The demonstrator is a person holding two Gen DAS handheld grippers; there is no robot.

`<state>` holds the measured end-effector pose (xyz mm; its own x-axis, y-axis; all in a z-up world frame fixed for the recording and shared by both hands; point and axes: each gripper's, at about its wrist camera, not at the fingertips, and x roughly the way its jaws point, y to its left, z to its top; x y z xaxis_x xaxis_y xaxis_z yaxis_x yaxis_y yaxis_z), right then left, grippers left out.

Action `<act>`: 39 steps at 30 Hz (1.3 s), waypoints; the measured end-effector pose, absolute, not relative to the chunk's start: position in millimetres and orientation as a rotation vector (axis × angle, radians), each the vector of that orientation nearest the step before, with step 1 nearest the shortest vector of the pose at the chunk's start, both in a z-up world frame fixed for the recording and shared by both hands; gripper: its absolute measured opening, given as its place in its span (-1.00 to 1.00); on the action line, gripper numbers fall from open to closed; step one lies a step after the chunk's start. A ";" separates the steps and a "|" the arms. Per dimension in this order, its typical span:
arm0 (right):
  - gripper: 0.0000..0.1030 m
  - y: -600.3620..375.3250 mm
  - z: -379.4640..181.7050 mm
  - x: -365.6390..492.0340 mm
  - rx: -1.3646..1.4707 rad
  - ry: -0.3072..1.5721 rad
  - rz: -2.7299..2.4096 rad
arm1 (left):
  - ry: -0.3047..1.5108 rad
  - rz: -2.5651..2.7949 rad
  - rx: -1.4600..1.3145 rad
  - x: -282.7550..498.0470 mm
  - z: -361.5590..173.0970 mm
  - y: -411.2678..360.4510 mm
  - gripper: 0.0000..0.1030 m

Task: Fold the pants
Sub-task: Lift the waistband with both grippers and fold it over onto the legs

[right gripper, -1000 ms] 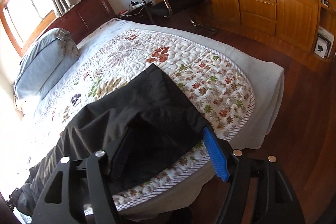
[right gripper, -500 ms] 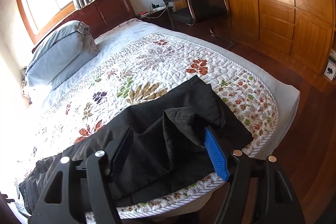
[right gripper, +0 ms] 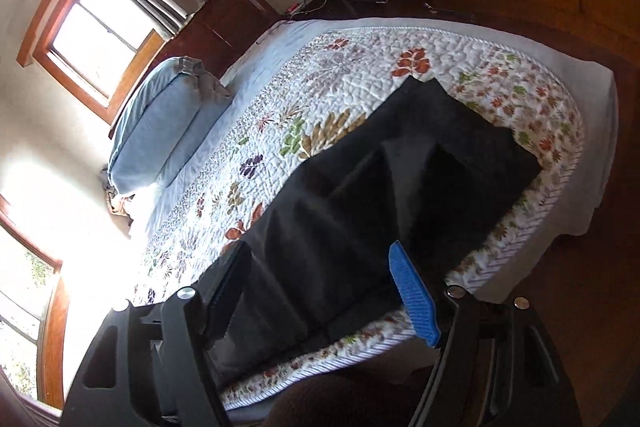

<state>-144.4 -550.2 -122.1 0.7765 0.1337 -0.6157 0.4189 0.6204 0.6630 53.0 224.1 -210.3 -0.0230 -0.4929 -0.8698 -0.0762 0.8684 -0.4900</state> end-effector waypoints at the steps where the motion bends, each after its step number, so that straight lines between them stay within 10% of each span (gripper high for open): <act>1: 0.42 -548.4 -128.0 -146.2 0.921 0.697 -0.154 | 1.573 -0.355 -0.492 49.9 -212.4 224.7 0.88; 11: 0.52 -555.8 -183.2 -132.9 1.116 0.672 -0.122 | 1.514 -0.279 -0.660 72.2 -242.5 227.1 0.85; 23: -0.04 -619.7 -171.4 -126.3 1.132 0.562 -0.270 | 1.507 -0.188 -0.825 105.4 -248.8 246.7 0.84; 27: -0.78 -629.0 -175.8 -92.2 1.149 0.629 -0.272 | 1.519 -0.176 -0.787 112.0 -243.9 235.9 0.85; 39: -0.83 -631.3 -138.9 -81.1 1.036 0.645 -0.223 | 1.543 -0.173 -0.755 117.4 -243.9 231.4 0.85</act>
<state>-81.1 -631.3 -138.9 0.7952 0.1232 -0.5937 0.4640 0.5068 0.7266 117.4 231.4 -243.9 0.0660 -0.5507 -0.8321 -0.3526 0.7672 -0.5358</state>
